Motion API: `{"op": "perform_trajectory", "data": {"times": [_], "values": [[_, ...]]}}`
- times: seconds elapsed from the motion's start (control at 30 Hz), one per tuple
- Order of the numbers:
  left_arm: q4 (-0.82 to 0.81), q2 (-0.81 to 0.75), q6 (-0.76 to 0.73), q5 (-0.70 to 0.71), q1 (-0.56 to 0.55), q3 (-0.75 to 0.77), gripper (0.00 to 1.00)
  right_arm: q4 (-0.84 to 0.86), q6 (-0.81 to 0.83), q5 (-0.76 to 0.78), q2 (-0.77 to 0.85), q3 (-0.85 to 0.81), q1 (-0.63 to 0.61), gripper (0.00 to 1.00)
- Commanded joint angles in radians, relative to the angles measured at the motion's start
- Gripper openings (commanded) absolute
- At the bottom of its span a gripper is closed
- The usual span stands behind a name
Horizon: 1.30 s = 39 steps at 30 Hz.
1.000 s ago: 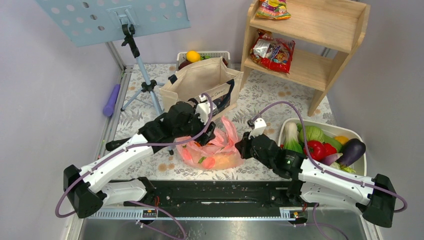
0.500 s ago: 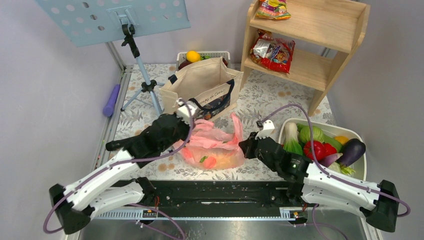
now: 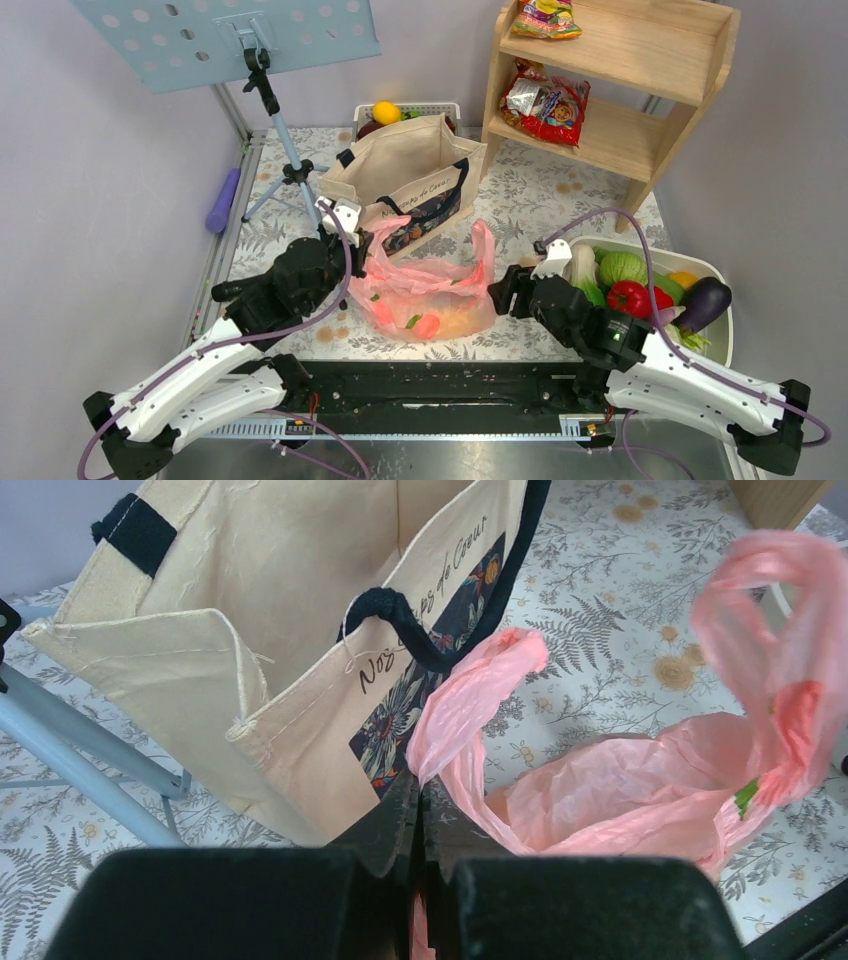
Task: Untie the knot of the grocery bags and take out the mixed food
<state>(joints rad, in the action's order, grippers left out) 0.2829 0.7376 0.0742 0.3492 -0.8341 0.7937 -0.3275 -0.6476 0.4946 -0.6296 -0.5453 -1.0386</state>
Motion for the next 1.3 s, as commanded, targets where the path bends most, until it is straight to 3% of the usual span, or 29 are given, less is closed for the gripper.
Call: {"op": "perform_trajectory", "data": {"times": [0.0,0.33,0.47,0.67,0.83,0.9,1.0,1.07,1.27], "values": [[-0.043,-0.024,0.022,-0.025,-0.002,0.003,0.0,-0.153,0.072,-0.019,-0.034,-0.18,0.003,0.69],[-0.042,-0.034,0.015,-0.032,-0.001,0.002,0.0,-0.14,0.156,-0.018,-0.185,-0.356,0.004,0.76],[-0.045,-0.032,0.016,-0.037,-0.003,-0.002,0.0,-0.138,0.2,0.013,-0.304,-0.42,0.016,0.89],[-0.048,-0.017,0.006,-0.039,-0.002,-0.005,0.0,-0.164,0.279,-0.016,-0.529,-0.567,0.089,0.89],[-0.053,-0.021,-0.037,0.003,-0.001,-0.014,0.0,-0.176,0.282,-0.12,-0.662,-0.625,0.166,0.67],[-0.057,-0.027,-0.043,0.01,-0.003,-0.019,0.0,-0.176,0.293,-0.149,-0.688,-0.645,0.171,0.49],[-0.069,-0.04,-0.047,-0.021,-0.002,-0.022,0.0,-0.175,0.3,-0.168,-0.69,-0.677,0.182,0.13],[-0.072,-0.042,-0.061,-0.059,-0.002,-0.014,0.0,-0.175,0.31,-0.182,-0.674,-0.696,0.2,0.0],[-0.083,-0.071,-0.049,-0.276,-0.002,0.005,0.0,-0.199,0.351,-0.209,-0.626,-0.787,0.266,0.0]]}}
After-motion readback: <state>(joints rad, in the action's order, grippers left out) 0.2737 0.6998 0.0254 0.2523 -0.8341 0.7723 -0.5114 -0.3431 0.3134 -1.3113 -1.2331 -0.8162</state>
